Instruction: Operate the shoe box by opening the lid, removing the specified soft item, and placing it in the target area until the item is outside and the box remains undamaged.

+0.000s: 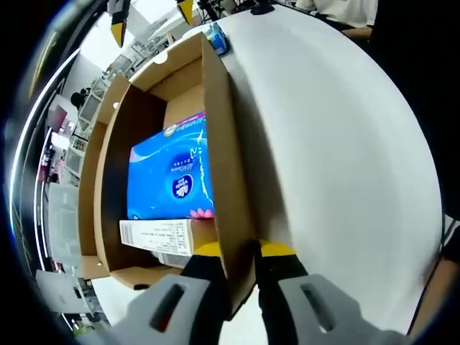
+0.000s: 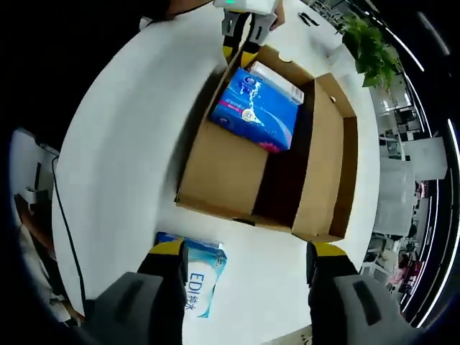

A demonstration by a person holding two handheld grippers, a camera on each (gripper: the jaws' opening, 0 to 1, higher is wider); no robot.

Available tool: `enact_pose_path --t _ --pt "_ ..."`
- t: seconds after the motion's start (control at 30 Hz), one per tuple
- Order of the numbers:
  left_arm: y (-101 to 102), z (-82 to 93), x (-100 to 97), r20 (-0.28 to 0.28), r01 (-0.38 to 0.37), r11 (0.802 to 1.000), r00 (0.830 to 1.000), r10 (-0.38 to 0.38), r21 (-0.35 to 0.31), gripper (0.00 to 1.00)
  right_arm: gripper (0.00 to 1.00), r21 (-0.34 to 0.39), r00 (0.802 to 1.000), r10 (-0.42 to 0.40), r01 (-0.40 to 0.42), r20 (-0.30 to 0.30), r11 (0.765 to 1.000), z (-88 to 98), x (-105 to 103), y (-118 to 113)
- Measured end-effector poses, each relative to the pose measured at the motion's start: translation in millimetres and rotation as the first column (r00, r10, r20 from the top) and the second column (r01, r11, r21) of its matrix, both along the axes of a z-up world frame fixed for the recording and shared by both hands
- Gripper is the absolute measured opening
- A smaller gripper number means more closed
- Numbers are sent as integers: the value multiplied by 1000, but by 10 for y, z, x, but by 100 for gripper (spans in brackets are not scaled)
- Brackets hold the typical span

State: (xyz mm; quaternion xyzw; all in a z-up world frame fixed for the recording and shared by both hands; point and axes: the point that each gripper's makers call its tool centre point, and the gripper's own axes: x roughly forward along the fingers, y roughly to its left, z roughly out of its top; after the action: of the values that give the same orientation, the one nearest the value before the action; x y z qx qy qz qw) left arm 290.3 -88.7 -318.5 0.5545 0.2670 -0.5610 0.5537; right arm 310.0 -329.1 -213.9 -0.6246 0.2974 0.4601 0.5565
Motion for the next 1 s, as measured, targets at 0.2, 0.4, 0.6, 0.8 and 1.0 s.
enact_pose_path --t 0.2,0.4,0.6,0.8,1.0 --pt "6 -1 2 0 0 1000 1000 0 0 12 69 21 999 32 -32 -4 999 128 -98 185" --pt "7 -2 2 1 0 1000 1000 0 -1 12 72 36 999 44 -45 26 998 193 -78 252" --pt "4 -2 4 -2 0 1000 1000 0 -6 12 73 36 994 96 -98 42 995 220 -83 367" --pt "3 -3 8 -3 -3 1000 1000 3 -6 12 76 28 985 160 -162 66 986 245 -92 508" --pt "-2 -4 9 -3 -3 1000 1000 3 -7 12 78 44 968 238 -242 84 969 234 -33 614"
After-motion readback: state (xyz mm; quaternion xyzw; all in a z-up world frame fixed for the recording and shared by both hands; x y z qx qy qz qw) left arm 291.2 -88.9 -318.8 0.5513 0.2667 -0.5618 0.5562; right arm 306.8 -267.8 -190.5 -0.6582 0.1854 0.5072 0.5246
